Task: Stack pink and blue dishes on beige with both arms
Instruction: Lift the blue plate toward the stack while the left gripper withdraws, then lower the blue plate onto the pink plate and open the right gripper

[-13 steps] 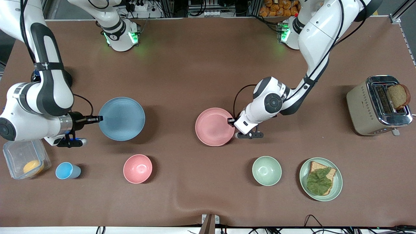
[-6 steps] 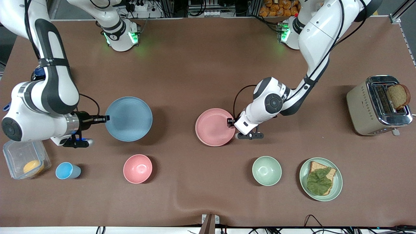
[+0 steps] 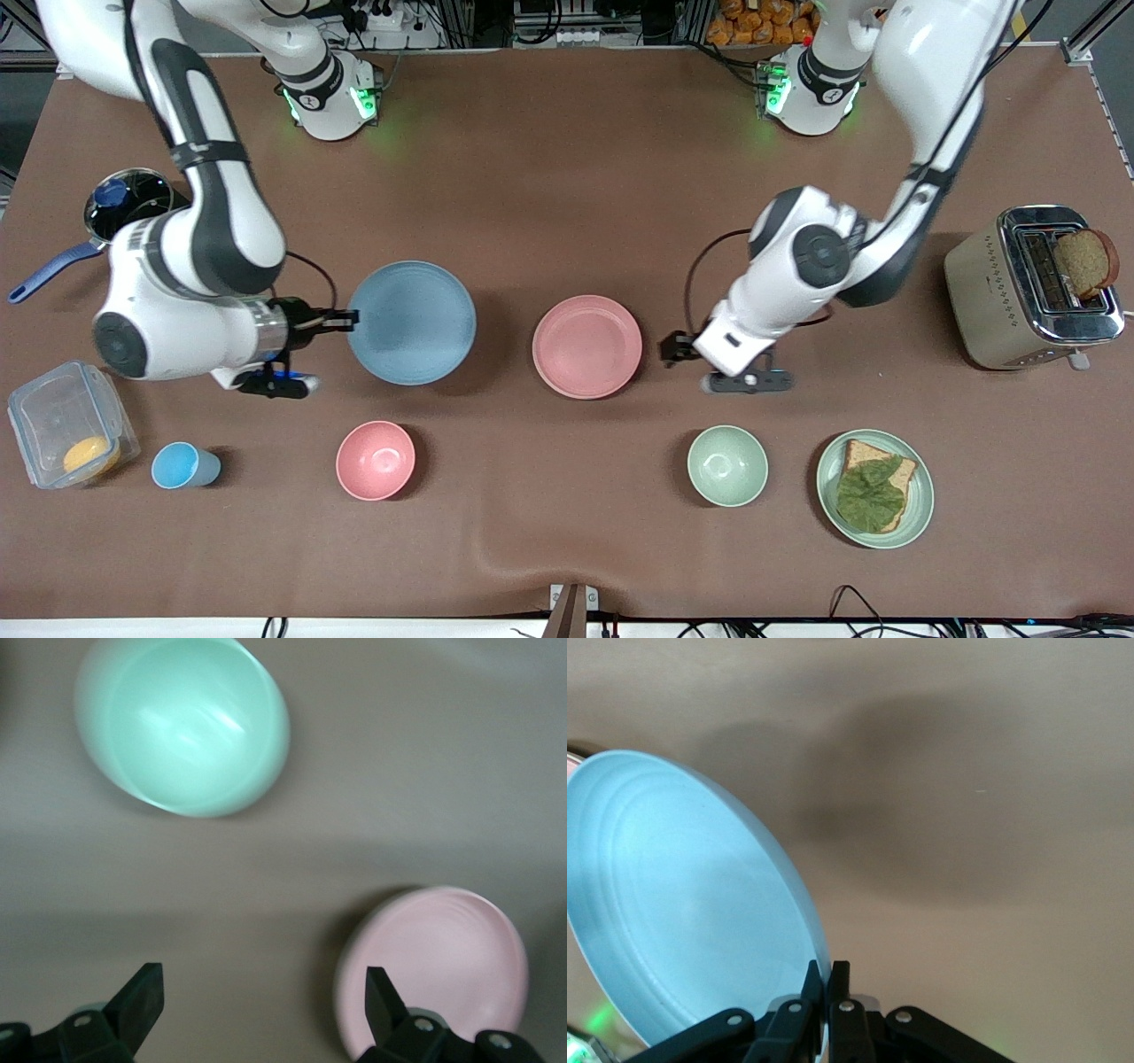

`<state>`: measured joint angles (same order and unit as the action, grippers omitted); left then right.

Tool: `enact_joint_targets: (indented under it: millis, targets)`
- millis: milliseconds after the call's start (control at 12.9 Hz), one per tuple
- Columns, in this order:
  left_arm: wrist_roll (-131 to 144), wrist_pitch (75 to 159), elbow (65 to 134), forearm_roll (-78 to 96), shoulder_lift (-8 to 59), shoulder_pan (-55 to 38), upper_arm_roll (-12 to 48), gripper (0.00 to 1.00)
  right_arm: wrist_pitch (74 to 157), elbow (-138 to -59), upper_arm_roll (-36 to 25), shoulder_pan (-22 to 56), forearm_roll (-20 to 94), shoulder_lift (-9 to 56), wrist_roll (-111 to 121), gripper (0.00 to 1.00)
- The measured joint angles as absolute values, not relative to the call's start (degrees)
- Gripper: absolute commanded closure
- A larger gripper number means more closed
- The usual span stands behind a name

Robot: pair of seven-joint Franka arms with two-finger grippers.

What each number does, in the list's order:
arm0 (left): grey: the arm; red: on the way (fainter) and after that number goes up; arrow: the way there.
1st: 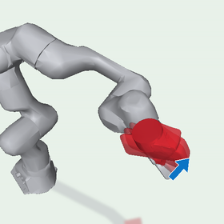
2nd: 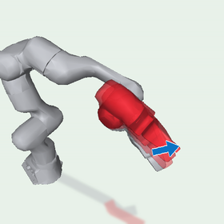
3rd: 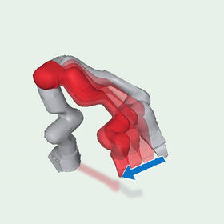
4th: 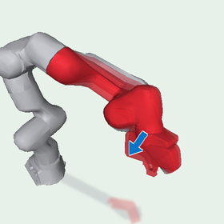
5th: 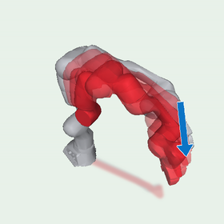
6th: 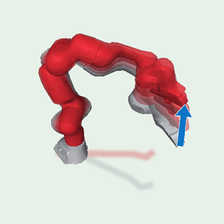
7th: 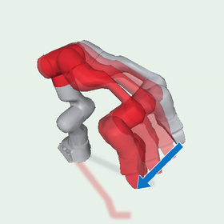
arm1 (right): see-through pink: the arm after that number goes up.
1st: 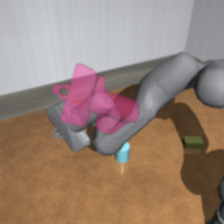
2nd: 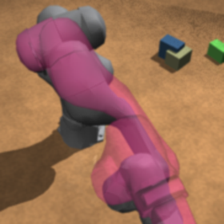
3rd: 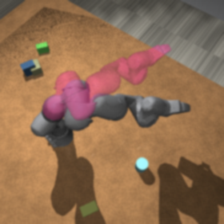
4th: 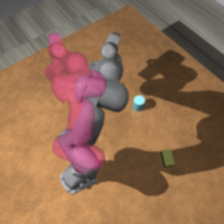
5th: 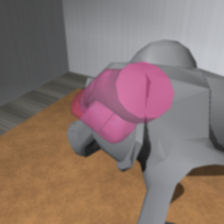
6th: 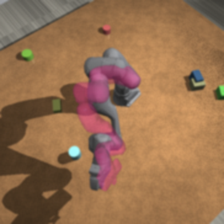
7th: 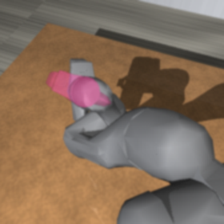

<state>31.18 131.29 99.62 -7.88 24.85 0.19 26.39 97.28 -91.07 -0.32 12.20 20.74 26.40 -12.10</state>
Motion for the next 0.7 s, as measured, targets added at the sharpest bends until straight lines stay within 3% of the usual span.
enact_joint_targets:
  millis: [233, 699]
  targets:
    - [25.19, 121.33, 97.19, -9.05, 18.52, 5.94, 26.17, 0.00, 102.94, -91.17, -0.26, 18.62, 24.88, 28.69, -17.64, 1.00]
    - [19.30, 103.27, 83.87, -9.14, 16.67, 11.23, 25.92, 0.00, 111.53, -91.13, -0.28, 27.67, 32.31, 34.02, -22.21, 1.00]
